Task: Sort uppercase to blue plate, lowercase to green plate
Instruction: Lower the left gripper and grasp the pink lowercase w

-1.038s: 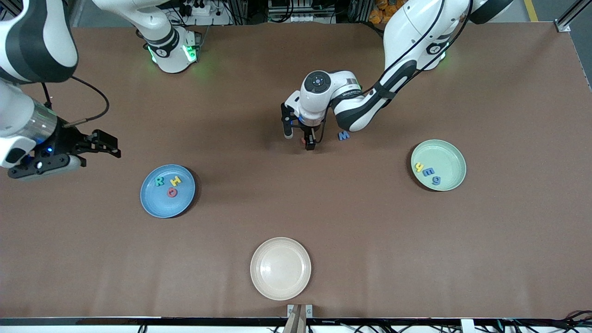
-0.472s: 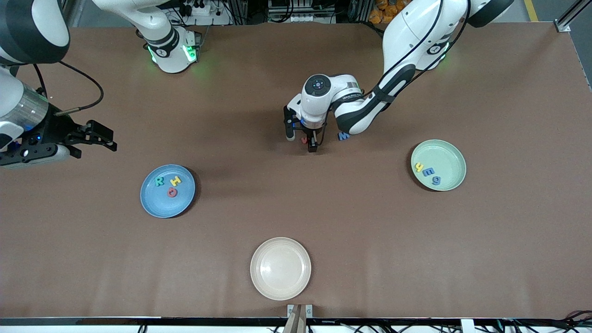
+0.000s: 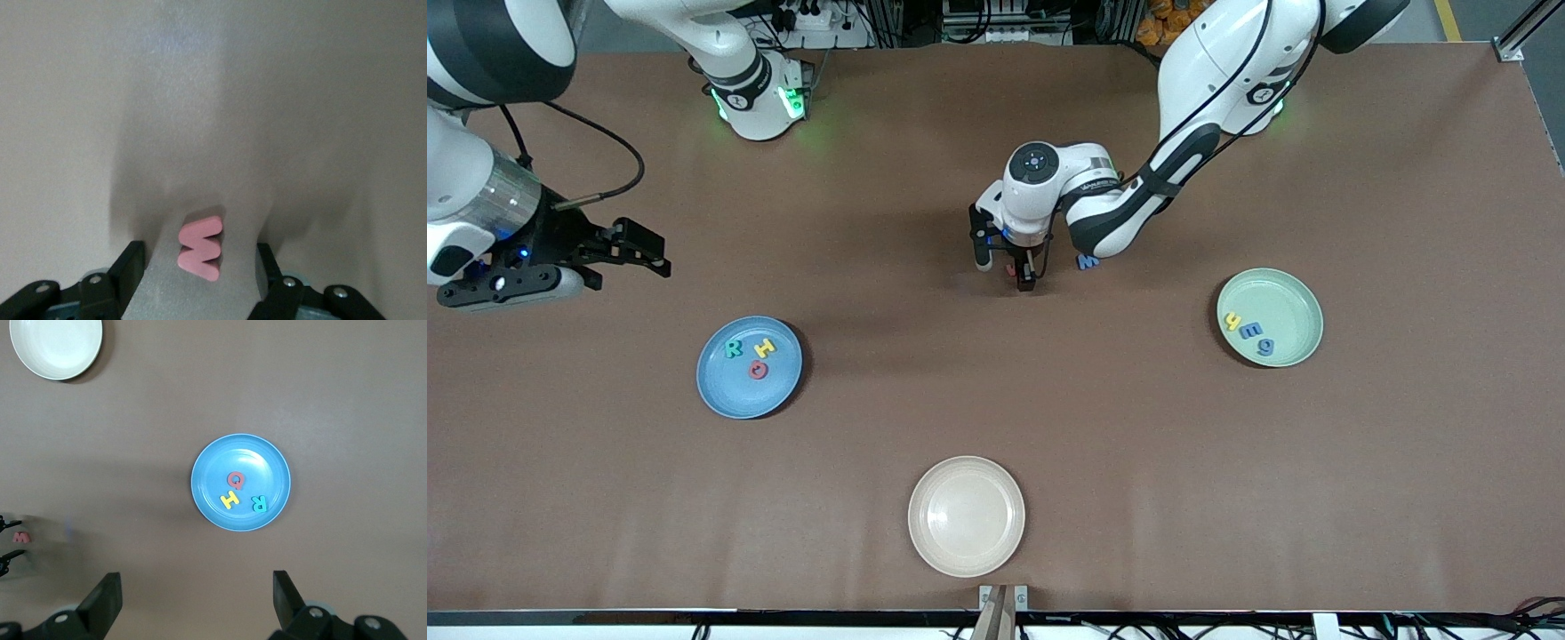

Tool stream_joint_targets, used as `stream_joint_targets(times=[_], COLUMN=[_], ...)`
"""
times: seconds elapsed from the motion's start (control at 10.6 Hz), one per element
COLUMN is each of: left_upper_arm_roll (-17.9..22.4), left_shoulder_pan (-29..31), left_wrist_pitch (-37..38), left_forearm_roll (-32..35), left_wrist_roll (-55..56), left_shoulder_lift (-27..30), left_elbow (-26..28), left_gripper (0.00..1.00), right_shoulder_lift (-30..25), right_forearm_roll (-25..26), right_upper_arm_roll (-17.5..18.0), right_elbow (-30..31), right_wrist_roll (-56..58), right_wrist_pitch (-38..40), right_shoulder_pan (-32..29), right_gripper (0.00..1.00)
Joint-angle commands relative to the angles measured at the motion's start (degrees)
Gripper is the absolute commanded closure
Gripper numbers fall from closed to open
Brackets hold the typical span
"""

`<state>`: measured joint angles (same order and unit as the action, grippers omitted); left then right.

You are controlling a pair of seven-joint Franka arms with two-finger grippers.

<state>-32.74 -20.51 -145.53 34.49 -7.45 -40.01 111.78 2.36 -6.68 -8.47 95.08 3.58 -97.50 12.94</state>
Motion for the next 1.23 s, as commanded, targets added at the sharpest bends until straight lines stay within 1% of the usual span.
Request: stream_joint_targets(times=[0.0,0.09,0.19,0.38,0.47,0.57,0.66,0.75,0.85,0.94,1.04,1.13], left_upper_arm_roll=[0.57,0.66,0.66,0.66,0.66,0.66,0.66,0.66,0.66,0.66,0.66,0.66], left_shoulder_pan=[-1.28,-1.37,-1.29,-1.37,-1.37,-1.37,-1.37,-1.37,-1.29,-1.20,-1.03,-0.85], left_wrist_pitch=[0.07,0.16,0.07,0.07,0.07,0.16,0.07,0.16,0.16,0.16,0.16,0.16], left_forearm_roll=[1.63,1.63,1.72,1.81,1.81,1.81,1.81,1.90,1.90,1.81,1.81,1.81], left_wrist_roll=[2.70,2.70,2.61,2.44,2.44,2.44,2.35,2.35,2.26,2.26,2.17,2.00], left_shoulder_lift=[-0.77,-0.86,-0.95,-1.38,-1.47,-1.47,-1.39,-1.30,-1.30,-1.30,-1.12,-1.04], left_elbow=[-1.47,-1.47,-1.47,-1.91,-1.91,-1.91,-1.91,-1.91,-2.00,-2.00,-2.18,-2.79], left_gripper=[0.24,0.25,0.28,0.41,0.44,0.50,0.61,0.65,0.71,0.81,0.88,0.92], right_shoulder_lift=[-0.60,-0.43,-0.25,-0.08,0.01,0.01,0.27,0.28,0.54,0.80,0.98,1.07], right_forearm_roll=[0.35,0.26,0.26,0.26,0.26,0.26,0.26,0.35,0.35,0.35,0.35,0.35], right_upper_arm_roll=[0.74,0.74,0.83,0.74,0.74,0.74,0.74,0.74,0.74,0.74,0.74,0.74], right_elbow=[-0.77,-1.64,-2.35,-2.53,-2.53,-2.53,-2.53,-2.44,-2.44,-2.44,-2.36,-2.44], right_wrist_roll=[-1.03,-1.03,-1.20,-1.20,-1.12,-1.12,-1.20,-1.20,-2.42,-4.44,-5.15,-6.38], right_wrist_pitch=[1.69,1.87,1.87,1.87,1.87,1.87,1.87,1.96,2.57,2.66,2.58,2.49], right_shoulder_pan=[-0.90,-0.81,-0.81,-0.81,-0.90,-0.90,-0.81,-0.72,-0.37,-0.11,0.59,0.86], right_gripper=[0.00,0.00,0.00,0.00,0.00,0.00,0.00,0.00,0.00,0.00,0.00,0.00])
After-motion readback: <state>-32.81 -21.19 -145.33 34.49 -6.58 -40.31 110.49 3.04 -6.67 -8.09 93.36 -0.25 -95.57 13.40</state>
